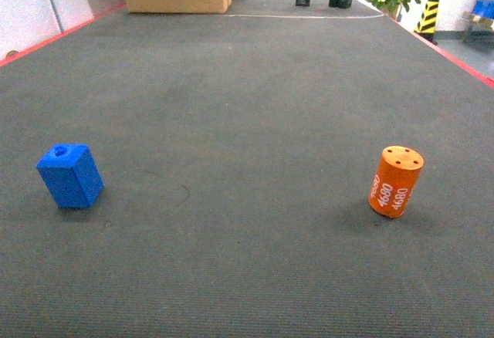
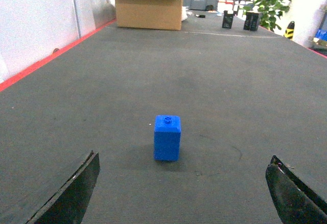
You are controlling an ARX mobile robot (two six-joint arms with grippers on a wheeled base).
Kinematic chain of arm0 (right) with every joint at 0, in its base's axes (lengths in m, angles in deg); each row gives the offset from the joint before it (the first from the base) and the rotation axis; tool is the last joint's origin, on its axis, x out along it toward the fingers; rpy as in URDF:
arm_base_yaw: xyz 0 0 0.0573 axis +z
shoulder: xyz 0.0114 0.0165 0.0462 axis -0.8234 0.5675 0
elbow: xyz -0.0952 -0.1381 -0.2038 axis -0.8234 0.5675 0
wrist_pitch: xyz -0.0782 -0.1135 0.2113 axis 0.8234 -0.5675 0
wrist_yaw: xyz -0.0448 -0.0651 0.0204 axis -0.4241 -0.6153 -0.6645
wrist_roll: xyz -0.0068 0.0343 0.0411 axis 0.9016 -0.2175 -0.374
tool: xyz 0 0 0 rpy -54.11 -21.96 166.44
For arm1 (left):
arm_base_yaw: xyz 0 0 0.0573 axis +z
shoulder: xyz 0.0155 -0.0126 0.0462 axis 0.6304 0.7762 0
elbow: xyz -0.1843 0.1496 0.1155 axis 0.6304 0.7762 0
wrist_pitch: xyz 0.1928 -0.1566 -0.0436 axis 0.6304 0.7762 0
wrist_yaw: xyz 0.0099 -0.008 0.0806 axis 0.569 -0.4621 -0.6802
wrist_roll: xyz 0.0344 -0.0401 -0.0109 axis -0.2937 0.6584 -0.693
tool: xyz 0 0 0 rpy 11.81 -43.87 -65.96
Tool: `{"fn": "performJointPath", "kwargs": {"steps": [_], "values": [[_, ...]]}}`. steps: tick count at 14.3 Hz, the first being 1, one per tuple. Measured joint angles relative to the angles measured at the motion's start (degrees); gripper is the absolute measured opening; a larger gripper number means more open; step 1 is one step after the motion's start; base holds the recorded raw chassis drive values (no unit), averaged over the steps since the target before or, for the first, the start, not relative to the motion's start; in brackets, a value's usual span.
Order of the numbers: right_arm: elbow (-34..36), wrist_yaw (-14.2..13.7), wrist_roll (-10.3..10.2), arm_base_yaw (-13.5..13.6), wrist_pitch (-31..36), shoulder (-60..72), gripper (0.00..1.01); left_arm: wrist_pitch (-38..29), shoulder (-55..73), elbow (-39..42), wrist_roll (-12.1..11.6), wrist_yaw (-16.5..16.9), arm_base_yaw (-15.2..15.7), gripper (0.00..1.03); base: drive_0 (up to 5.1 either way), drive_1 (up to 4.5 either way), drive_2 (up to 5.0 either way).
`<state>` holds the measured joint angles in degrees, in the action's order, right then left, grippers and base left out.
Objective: Sort blue parts and orange caps into right shelf containers
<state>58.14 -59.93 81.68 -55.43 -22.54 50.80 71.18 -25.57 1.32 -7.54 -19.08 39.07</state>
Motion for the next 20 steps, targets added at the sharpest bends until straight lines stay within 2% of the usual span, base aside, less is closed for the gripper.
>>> {"fn": "performJointPath", "kwargs": {"steps": [20], "values": [[0.0, 0.0, 0.0, 0.0, 0.0, 0.0, 0.98, 0.0, 0.0, 0.0, 0.0, 0.0, 0.0, 0.98, 0.0, 0.0, 0.0]]}}
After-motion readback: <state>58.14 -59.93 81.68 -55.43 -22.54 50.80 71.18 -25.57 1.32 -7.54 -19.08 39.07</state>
